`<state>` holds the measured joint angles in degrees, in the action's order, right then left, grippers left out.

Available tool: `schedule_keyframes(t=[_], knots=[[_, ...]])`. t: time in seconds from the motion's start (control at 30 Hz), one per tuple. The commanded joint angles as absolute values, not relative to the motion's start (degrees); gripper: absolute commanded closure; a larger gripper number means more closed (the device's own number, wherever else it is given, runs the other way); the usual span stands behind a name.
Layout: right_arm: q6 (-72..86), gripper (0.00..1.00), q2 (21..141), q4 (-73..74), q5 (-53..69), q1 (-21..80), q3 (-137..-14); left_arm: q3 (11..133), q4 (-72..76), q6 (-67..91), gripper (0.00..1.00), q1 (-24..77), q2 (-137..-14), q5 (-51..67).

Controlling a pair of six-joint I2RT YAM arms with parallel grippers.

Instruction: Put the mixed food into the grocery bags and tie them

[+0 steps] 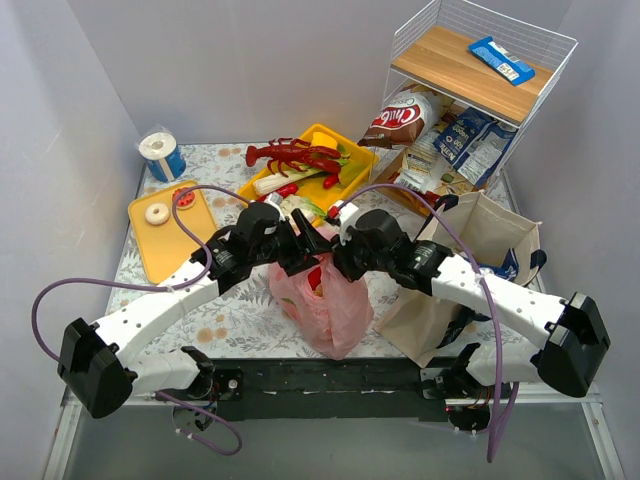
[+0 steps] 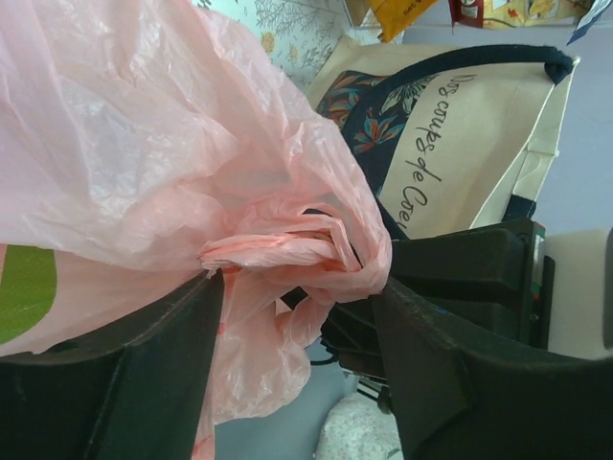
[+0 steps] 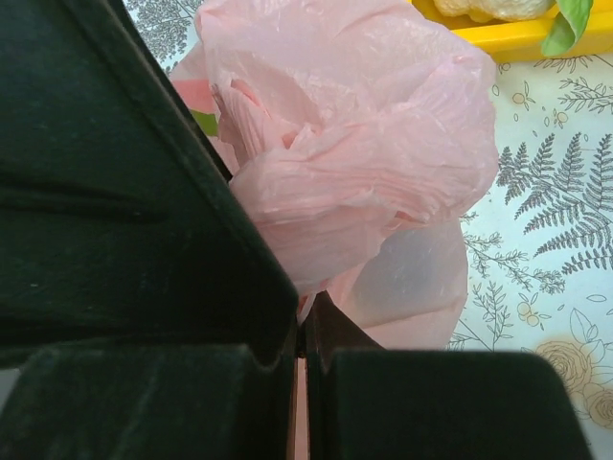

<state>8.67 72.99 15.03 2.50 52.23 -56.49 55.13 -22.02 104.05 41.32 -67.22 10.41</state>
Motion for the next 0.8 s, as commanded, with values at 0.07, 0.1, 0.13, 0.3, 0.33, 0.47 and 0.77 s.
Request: schedule_keyframes(t=[0.07,0.1,0.13,0.3,0.33,0.47,0.77], knots=[[8.0,0.99,71.1,11.3,0.8,53.6,-55.8,52.4,-16.8,107.7,0.49,40.7,-67.2,13.7],[7.9,0.99,71.2,11.3,0.4,53.8,-56.0,51.9,-16.3,107.8,0.51,40.6,-67.3,14.1],[7.7,0.99,71.3,11.4,0.4,54.1,-56.1,51.6,-15.7,107.9,0.53,40.5,-67.8,14.5],[6.5,0.99,72.6,13.0,-2.0,55.5,-57.3,49.9,-12.6,108.3,0.73,39.3,-69.0,18.6],[6.5,0.99,72.7,13.3,-2.1,55.6,-57.5,49.6,-11.8,108.4,0.76,38.9,-69.0,19.0],[6.8,0.98,71.8,14.1,-3.2,55.7,-57.0,44.4,-7.5,110.8,1.00,36.0,-66.2,22.2],[10.9,0.61,63.9,17.2,2.2,53.4,-54.9,32.3,12.6,102.3,1.00,30.1,-57.6,27.3]])
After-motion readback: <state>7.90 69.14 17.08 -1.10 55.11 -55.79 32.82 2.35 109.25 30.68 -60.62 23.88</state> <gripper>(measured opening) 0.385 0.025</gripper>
